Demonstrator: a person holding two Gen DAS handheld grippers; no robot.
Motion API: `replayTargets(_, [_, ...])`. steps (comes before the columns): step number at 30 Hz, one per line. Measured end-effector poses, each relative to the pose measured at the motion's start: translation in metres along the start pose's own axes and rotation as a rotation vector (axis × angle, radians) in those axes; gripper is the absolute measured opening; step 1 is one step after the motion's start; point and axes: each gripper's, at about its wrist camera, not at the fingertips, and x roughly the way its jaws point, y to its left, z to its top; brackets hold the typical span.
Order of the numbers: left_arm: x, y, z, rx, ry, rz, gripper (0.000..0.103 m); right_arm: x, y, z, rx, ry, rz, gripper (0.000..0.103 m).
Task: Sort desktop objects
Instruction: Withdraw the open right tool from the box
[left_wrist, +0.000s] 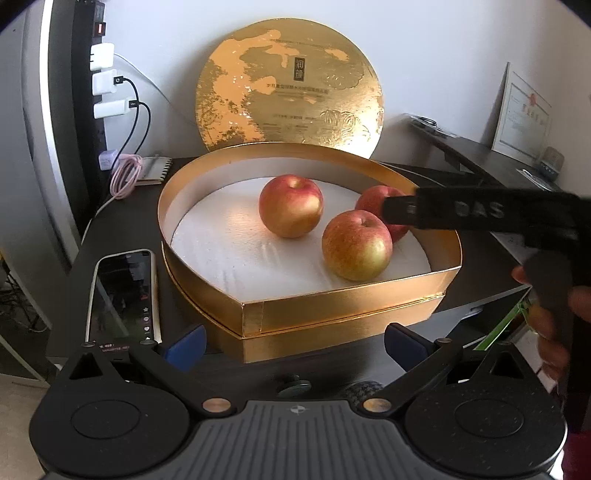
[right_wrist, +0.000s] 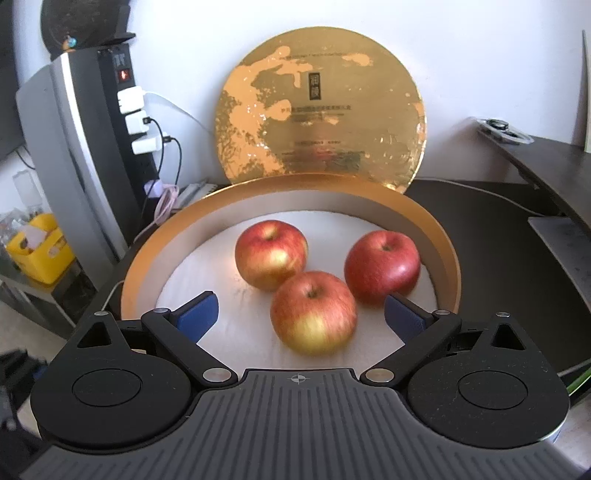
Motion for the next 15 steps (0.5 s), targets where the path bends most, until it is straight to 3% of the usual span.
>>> replayTargets(6, [-0.008,-0.007,-0.006,0.006,-0.003,0.006,0.102,-0.021,-0.005,-0.014,-0.001,-0.035,-0.027,0.101])
replayTargets(12, [-0.017,-0.014,-0.014,0.016,-0.005,0.009,0.102,-0.041,0.011,-0.029,-0.123,-0.118,-0.119,0.103])
replayTargets(15, [-0.021,-0.017,-0.017,0.021,-0.006,0.010,0.102,-0.050,0.016,-0.034,-0.142,-0.133,-0.094,0.103])
